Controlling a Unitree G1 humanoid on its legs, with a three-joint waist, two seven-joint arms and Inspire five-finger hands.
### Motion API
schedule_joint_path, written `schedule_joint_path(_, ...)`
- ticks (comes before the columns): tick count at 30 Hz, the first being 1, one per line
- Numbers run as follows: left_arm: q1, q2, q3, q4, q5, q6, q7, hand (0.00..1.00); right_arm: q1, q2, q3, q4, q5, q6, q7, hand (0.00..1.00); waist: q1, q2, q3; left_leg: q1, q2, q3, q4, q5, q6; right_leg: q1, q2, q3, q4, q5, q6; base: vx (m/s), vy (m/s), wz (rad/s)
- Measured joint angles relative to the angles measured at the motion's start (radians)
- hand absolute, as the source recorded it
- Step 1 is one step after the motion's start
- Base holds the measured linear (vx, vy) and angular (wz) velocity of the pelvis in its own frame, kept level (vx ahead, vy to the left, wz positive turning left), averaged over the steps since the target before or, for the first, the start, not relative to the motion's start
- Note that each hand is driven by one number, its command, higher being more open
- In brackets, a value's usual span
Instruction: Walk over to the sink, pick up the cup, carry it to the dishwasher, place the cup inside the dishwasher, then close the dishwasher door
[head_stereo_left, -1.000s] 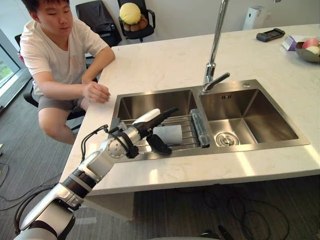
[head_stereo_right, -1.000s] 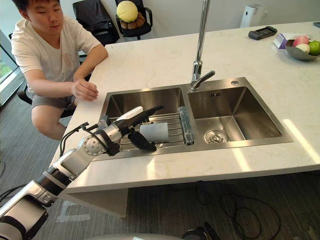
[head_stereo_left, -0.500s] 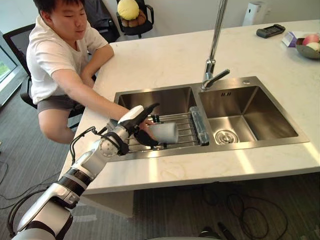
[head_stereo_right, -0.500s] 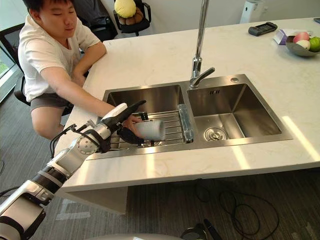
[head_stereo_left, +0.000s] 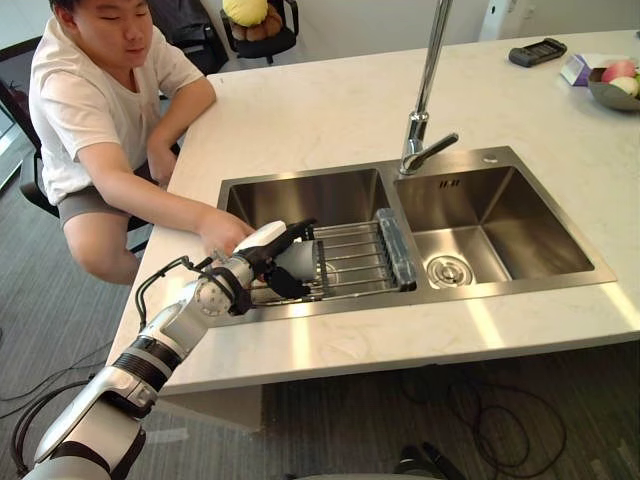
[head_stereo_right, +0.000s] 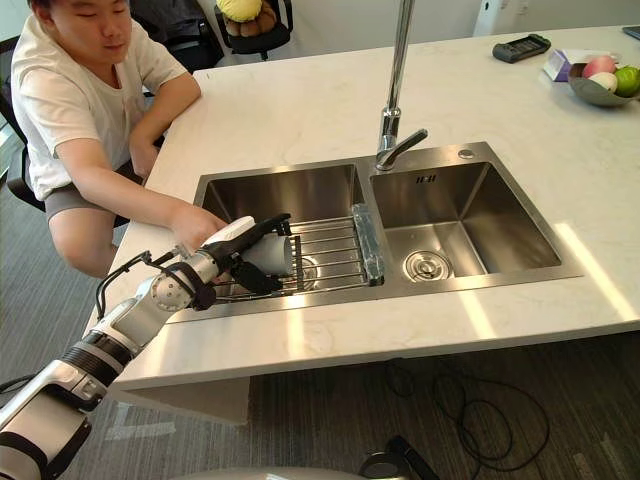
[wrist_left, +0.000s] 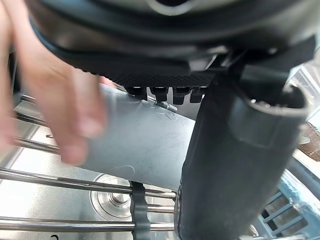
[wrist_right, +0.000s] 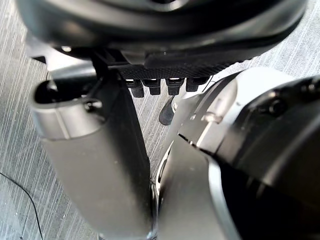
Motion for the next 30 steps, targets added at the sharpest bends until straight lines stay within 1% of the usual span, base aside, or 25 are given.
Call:
schedule_joint_path(3, -0.001, 0.000, -0.006, 0.007, 0.028, -0.003, 0.021, 1.00, 0.004, 0.000, -0.001, 0.000, 0.000, 0.000, -0.001, 1.00, -0.001, 0.000, 0.000, 0.001, 0.000, 0.004, 0.000, 0.000, 0.000, -0.001, 0.000, 0.004, -0.002, 0.001, -0.001, -0.03, -0.010, -0.04)
schedule_joint_path(8, -0.001, 0.000, -0.009, 0.035, 0.065, -0.045, 0.046, 1.00, 0.006, 0.000, -0.003, 0.000, -0.001, 0.000, 0.003, 1.00, -0.002, 0.001, 0.001, 0.001, 0.000, 0.004, 0.000, 0.000, 0.000, -0.001, 0.000, 0.004, -0.002, 0.003, 0.001, 0.00, 0.000, 0.00)
schedule_joint_path(10, -0.001, 0.000, -0.017, 0.038, 0.066, -0.051, 0.065, 1.00, 0.006, 0.000, -0.003, 0.000, -0.001, 0.000, 0.006, 1.00, -0.002, 0.002, 0.001, 0.001, -0.001, 0.004, 0.000, 0.000, 0.000, -0.001, 0.000, 0.004, -0.002, 0.003, 0.001, 0.00, 0.000, 0.00)
schedule_joint_path(15, -0.001, 0.000, -0.031, 0.039, 0.088, -0.056, 0.099, 1.00, 0.003, -0.002, -0.002, 0.000, -0.001, -0.001, 0.017, 1.00, -0.002, 0.004, 0.003, -0.001, -0.001, -0.001, 0.000, 0.000, 0.000, -0.001, 0.000, 0.001, -0.002, 0.003, 0.001, 0.00, 0.000, 0.00)
schedule_joint_path(21, -0.001, 0.001, -0.046, 0.020, 0.102, -0.066, 0.159, 1.00, 0.002, -0.004, 0.005, -0.007, 0.000, -0.002, 0.020, 1.00, -0.002, 0.009, 0.005, -0.007, -0.001, -0.015, 0.000, 0.001, 0.001, 0.000, -0.001, -0.012, -0.002, 0.003, 0.001, -0.01, -0.013, 0.05)
schedule_joint_path(23, 0.003, 0.010, -0.046, -0.041, 0.100, -0.064, 0.180, 1.00, 0.002, -0.005, 0.009, -0.007, 0.000, -0.002, 0.019, 1.00, 0.002, 0.009, 0.006, -0.012, -0.001, -0.023, 0.000, 0.002, 0.001, 0.001, -0.001, -0.020, -0.002, 0.003, 0.001, 0.00, -0.016, 0.12)
schedule_joint_path(25, 0.013, 0.026, -0.031, -0.182, 0.088, -0.064, 0.198, 1.00, 0.002, -0.008, 0.010, -0.006, 0.000, -0.003, 0.019, 1.00, 0.006, 0.009, 0.007, -0.015, -0.001, -0.039, 0.001, 0.002, 0.002, 0.008, -0.003, -0.031, 0.001, -0.001, 0.003, 0.00, -0.018, 0.18)
schedule_joint_path(28, 0.025, 0.025, 0.030, -0.324, 0.037, -0.074, 0.211, 1.00, 0.000, -0.009, 0.010, -0.006, 0.000, -0.003, 0.020, 1.00, 0.016, 0.009, 0.007, -0.017, -0.002, -0.050, 0.003, 0.003, 0.004, 0.012, -0.005, -0.043, 0.007, -0.008, 0.004, -0.01, -0.018, 0.14)
schedule_joint_path(29, 0.039, 0.023, 0.084, -0.399, -0.003, -0.078, 0.225, 1.00, 0.000, -0.010, 0.005, -0.003, 0.000, -0.003, 0.020, 1.00, 0.020, 0.009, 0.007, -0.016, -0.001, -0.057, 0.006, 0.003, 0.004, 0.017, -0.006, -0.047, 0.013, -0.015, 0.004, -0.03, -0.018, 0.12)
schedule_joint_path(30, 0.043, 0.018, 0.119, -0.433, -0.032, -0.082, 0.230, 1.00, 0.000, -0.010, 0.000, 0.003, 0.000, -0.004, 0.020, 1.00, 0.024, 0.009, 0.007, -0.015, 0.000, -0.061, 0.007, 0.003, 0.004, 0.017, -0.007, -0.050, 0.024, -0.022, 0.004, -0.04, -0.021, 0.15)
